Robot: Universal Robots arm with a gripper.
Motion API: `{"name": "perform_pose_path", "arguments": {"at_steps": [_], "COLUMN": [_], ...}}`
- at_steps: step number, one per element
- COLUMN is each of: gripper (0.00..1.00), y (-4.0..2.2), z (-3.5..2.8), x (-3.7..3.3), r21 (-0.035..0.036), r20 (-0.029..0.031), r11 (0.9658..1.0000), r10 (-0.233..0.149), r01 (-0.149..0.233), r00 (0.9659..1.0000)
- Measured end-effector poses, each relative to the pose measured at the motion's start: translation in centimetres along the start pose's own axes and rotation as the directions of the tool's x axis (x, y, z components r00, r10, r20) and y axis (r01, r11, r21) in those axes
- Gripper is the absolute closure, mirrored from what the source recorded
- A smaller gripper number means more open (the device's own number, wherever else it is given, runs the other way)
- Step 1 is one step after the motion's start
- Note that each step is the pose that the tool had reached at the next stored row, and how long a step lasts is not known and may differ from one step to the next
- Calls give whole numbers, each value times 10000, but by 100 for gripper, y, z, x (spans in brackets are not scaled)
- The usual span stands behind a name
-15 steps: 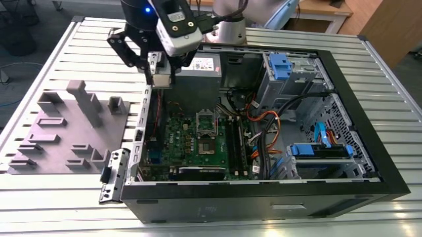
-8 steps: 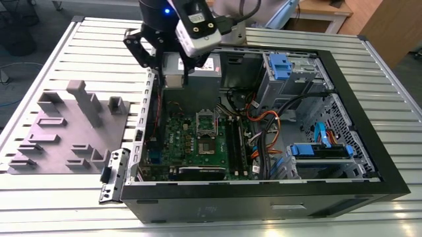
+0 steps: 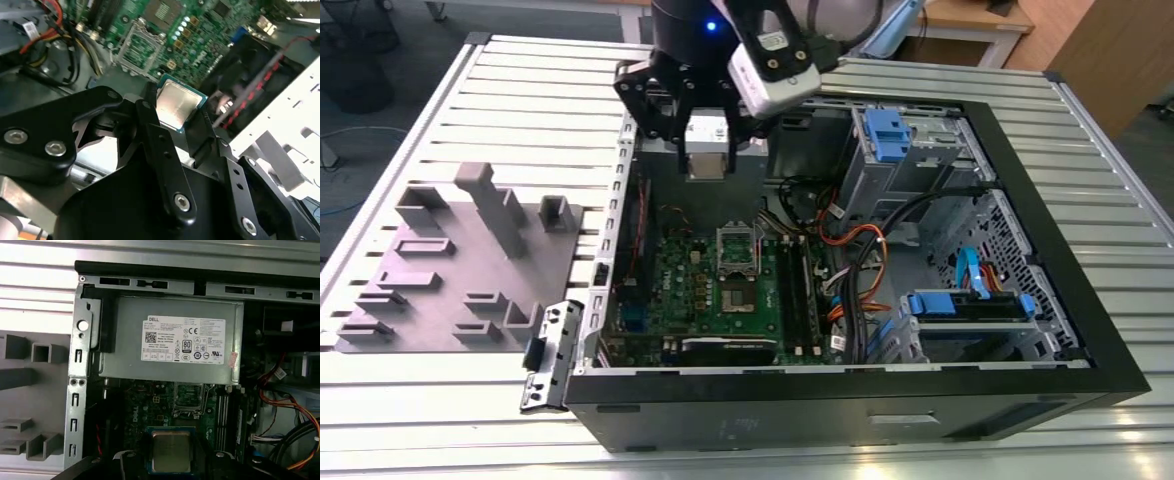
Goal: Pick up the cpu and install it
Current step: 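Pick up the cpu and move it towards the insertion slot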
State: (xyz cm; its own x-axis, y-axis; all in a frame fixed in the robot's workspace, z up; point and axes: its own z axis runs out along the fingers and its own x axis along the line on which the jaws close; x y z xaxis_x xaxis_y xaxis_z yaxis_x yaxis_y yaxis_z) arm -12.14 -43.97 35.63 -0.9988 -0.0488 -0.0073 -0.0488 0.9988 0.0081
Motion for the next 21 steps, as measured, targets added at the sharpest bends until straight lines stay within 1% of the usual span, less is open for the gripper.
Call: {"name": "perform_pose_path", "arguments": {"at_steps": [7,10,11,16,18,21], "gripper": [53,53,53,53,53,53], "y": [-12,-16,-17,-17,-24,-49], "z": [3,3,3,5,19,55], "x": [-248,-328,-337,-339,-339,-337], "r21": [-1,0,0,-1,0,-1], "r20": [-2,-2,-2,-1,-2,-2], "r11": [10000,10000,10000,10000,10000,10000], "r10": [-2,-1,-1,0,-2,-1], "r01": [2,1,1,0,2,1], "r00": [10000,10000,10000,10000,10000,10000]}}
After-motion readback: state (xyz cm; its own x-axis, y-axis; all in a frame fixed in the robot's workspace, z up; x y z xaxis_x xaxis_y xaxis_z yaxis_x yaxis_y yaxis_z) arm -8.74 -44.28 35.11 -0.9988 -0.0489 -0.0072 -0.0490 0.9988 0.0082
